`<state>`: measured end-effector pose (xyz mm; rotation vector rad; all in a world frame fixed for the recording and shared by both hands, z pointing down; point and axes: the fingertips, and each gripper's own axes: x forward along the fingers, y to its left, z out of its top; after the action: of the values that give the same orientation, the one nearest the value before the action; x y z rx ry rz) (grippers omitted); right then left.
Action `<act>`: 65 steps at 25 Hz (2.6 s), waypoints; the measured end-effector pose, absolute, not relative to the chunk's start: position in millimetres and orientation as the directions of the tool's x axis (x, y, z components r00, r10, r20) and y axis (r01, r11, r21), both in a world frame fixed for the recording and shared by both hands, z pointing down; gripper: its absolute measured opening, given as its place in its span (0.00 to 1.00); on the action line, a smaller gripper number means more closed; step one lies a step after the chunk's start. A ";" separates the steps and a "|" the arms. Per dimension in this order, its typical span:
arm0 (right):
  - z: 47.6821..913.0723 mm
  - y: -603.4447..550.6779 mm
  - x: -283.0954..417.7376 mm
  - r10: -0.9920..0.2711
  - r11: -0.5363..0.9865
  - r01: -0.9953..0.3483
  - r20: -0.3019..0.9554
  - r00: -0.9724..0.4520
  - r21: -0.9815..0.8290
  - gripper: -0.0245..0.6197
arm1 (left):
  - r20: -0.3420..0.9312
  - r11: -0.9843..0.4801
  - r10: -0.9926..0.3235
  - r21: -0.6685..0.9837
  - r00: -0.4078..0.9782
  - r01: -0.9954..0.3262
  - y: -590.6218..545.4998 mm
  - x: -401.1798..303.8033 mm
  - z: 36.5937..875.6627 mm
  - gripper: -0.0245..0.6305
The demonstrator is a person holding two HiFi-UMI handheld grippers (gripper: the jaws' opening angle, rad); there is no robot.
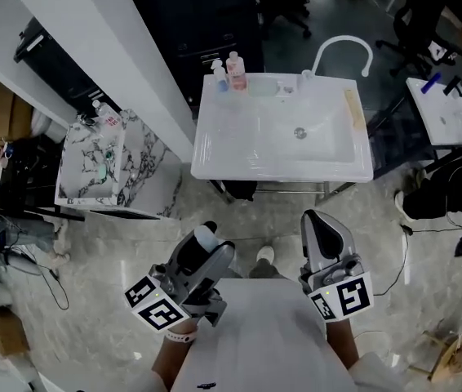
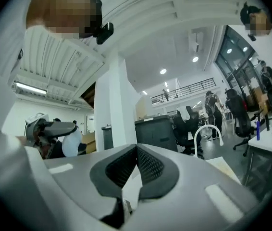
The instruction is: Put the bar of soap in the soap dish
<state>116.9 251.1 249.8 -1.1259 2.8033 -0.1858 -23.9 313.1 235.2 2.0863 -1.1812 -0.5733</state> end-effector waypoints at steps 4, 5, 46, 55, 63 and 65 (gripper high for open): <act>264.1 246.5 125.0 -0.695 0.717 -0.694 0.004 -0.719 -0.059 0.05 | -0.029 -0.349 -0.870 0.743 0.493 -0.572 301.3 -14.5 242.4 0.49; 264.8 246.3 129.3 -0.697 0.715 -0.696 0.007 -0.717 -0.059 0.05 | -0.019 -0.345 -0.866 0.744 0.499 -0.571 298.8 -10.9 244.0 0.49; 269.3 80.1 63.8 -0.789 0.608 -0.792 0.068 -0.610 -0.052 0.05 | -0.004 -0.423 -0.728 0.789 0.685 -0.445 92.5 -62.7 256.2 0.48; 258.1 3.9 18.8 -0.806 0.588 -0.809 0.069 -0.588 -0.024 0.05 | -0.065 -0.434 -0.710 0.824 0.701 -0.363 14.6 -109.3 259.9 0.49; 252.4 -45.1 -6.8 -0.842 0.536 -0.844 0.075 -0.534 0.012 0.05 | -0.084 -0.467 -0.674 0.818 0.734 -0.336 -39.7 -136.2 259.6 0.48; 254.9 -54.8 -11.0 -0.848 0.526 -0.850 0.083 -0.523 0.017 0.05 | -0.072 -0.460 -0.672 0.821 0.737 -0.340 -50.0 -141.0 265.5 0.48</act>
<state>-11.0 -54.8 254.9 -1.5698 2.8139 -0.0421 -141.0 -50.0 265.5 2.0821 -0.7624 -0.4944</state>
